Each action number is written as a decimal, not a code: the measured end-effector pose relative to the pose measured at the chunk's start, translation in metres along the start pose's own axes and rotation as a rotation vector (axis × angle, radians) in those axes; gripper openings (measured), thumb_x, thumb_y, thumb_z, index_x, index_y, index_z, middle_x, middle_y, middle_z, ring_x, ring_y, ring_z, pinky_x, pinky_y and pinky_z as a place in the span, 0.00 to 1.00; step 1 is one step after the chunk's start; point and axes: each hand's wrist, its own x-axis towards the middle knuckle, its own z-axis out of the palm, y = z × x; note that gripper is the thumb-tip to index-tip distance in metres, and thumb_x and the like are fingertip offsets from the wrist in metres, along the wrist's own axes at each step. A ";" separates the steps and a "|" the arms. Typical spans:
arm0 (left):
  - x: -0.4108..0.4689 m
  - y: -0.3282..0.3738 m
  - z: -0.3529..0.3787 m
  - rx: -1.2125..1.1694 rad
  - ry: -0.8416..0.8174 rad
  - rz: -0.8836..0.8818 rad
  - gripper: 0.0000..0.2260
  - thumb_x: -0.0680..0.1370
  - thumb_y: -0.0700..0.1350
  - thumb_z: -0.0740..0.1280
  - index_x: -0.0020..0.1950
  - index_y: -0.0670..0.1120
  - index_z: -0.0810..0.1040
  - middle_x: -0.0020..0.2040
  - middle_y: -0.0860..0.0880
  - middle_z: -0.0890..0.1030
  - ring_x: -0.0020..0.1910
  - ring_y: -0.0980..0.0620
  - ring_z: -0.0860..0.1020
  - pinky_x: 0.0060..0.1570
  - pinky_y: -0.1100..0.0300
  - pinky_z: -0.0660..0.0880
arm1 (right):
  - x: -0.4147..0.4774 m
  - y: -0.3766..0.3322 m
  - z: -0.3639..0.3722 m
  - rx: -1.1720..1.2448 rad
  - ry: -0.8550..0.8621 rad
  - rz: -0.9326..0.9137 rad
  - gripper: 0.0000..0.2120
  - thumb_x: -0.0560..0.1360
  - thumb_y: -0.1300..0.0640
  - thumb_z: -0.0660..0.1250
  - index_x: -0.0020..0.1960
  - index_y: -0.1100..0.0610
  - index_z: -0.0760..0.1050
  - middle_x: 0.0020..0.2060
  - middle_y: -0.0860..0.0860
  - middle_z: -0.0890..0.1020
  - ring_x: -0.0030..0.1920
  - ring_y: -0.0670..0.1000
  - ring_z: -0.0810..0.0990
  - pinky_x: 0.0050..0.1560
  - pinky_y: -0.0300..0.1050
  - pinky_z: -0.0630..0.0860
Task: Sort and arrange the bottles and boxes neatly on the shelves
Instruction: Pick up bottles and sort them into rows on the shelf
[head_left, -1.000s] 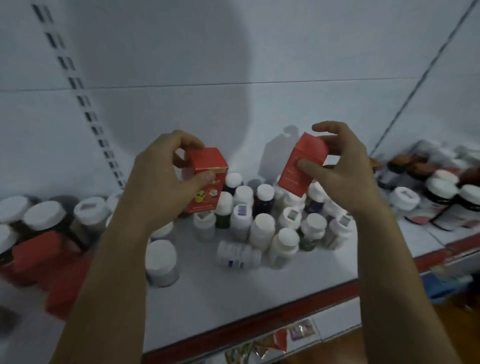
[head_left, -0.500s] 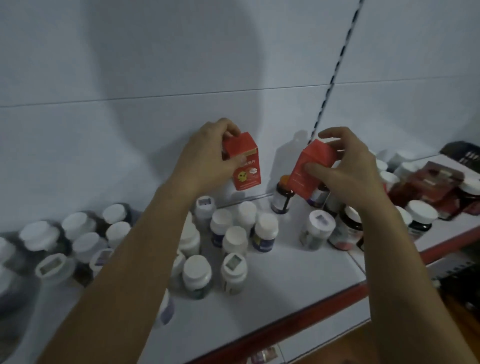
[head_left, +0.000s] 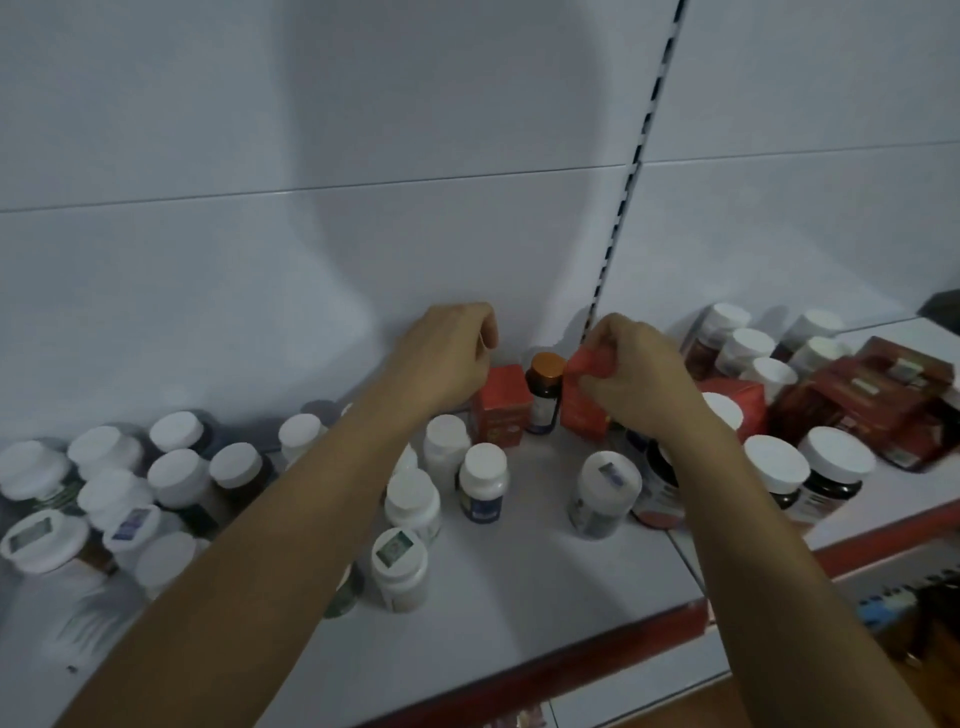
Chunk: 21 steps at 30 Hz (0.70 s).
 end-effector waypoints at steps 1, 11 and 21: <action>0.000 -0.002 -0.002 -0.001 -0.030 -0.001 0.06 0.78 0.39 0.66 0.52 0.47 0.79 0.47 0.50 0.81 0.46 0.50 0.79 0.50 0.51 0.78 | -0.001 0.001 0.000 -0.028 -0.020 -0.009 0.11 0.72 0.56 0.73 0.52 0.51 0.75 0.50 0.53 0.77 0.48 0.54 0.76 0.42 0.46 0.70; -0.056 -0.067 -0.061 0.109 -0.345 0.014 0.15 0.79 0.38 0.69 0.65 0.49 0.78 0.58 0.54 0.80 0.51 0.58 0.78 0.46 0.76 0.70 | -0.008 -0.059 0.009 -0.021 -0.064 -0.289 0.13 0.77 0.52 0.69 0.61 0.50 0.74 0.57 0.51 0.77 0.57 0.54 0.75 0.55 0.50 0.74; -0.168 -0.121 -0.113 0.044 -0.012 -0.191 0.15 0.80 0.37 0.68 0.59 0.56 0.80 0.53 0.63 0.80 0.51 0.65 0.78 0.48 0.73 0.70 | -0.019 -0.142 0.088 0.014 -0.466 -0.640 0.14 0.80 0.54 0.66 0.65 0.50 0.74 0.58 0.52 0.77 0.57 0.55 0.75 0.59 0.56 0.74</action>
